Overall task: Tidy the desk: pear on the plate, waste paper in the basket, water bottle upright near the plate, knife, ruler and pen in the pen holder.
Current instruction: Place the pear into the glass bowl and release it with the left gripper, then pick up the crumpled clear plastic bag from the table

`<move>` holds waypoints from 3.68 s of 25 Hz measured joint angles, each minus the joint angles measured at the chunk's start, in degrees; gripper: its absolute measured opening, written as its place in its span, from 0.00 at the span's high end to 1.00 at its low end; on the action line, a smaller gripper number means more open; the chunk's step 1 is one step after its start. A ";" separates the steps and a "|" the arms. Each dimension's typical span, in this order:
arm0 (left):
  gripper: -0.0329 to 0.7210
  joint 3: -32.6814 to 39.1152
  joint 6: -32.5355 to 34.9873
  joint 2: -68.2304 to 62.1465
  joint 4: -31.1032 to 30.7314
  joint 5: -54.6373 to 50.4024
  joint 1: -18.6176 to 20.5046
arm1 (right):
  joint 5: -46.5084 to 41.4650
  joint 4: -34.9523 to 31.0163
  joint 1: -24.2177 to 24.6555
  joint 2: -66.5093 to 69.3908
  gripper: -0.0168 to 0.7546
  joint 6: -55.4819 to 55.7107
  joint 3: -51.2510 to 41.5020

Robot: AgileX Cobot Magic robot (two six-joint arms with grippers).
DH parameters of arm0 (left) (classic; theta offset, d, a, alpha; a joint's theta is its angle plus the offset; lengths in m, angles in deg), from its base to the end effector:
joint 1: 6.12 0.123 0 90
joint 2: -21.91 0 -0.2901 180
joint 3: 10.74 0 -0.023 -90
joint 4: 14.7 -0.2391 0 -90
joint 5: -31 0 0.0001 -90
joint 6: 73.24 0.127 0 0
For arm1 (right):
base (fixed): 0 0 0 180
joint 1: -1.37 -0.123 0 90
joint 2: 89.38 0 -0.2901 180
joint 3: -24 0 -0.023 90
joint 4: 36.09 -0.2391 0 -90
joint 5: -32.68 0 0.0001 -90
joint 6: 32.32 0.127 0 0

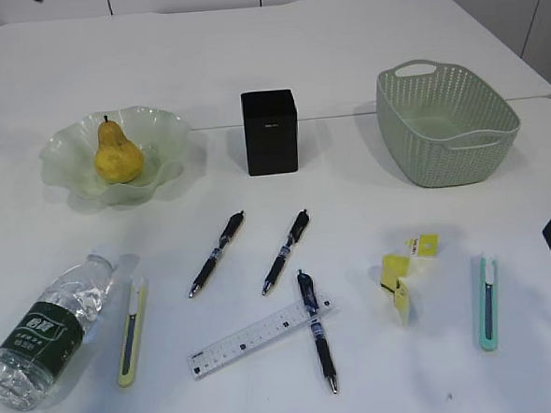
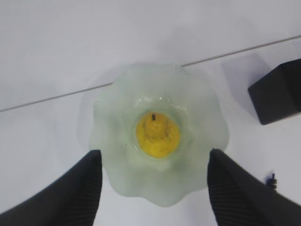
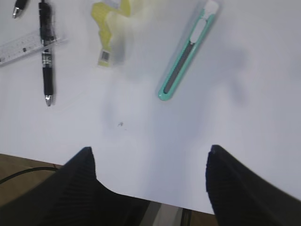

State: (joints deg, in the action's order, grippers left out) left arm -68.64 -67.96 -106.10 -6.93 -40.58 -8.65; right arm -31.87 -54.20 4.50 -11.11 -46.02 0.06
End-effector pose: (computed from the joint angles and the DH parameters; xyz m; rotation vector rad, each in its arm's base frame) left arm 0.4727 -0.0372 0.3559 0.1702 2.4605 -0.1567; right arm 0.2114 0.0242 0.2609 -0.1153 2.8445 0.3788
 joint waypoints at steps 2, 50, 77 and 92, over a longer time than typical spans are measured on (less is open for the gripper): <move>0.31 0.00 0.00 3.81 0.43 -0.21 0.00 | 0.24 -2.06 0.00 1.54 0.24 -1.31 0.00; 0.34 0.00 -0.98 25.82 3.60 -1.24 0.00 | -1.88 15.81 -19.42 44.90 0.24 -8.92 35.37; 0.34 0.00 -0.98 25.82 2.92 -1.24 0.00 | 0.42 16.68 -19.42 50.67 0.24 -16.72 37.01; 0.34 0.00 -0.98 25.82 2.90 -1.24 0.00 | -4.61 16.68 -19.42 50.67 0.31 -16.84 40.41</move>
State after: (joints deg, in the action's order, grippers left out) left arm -68.64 -68.93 -80.28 -4.03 -41.82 -8.65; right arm -36.48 -37.52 -14.92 39.56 -62.86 40.47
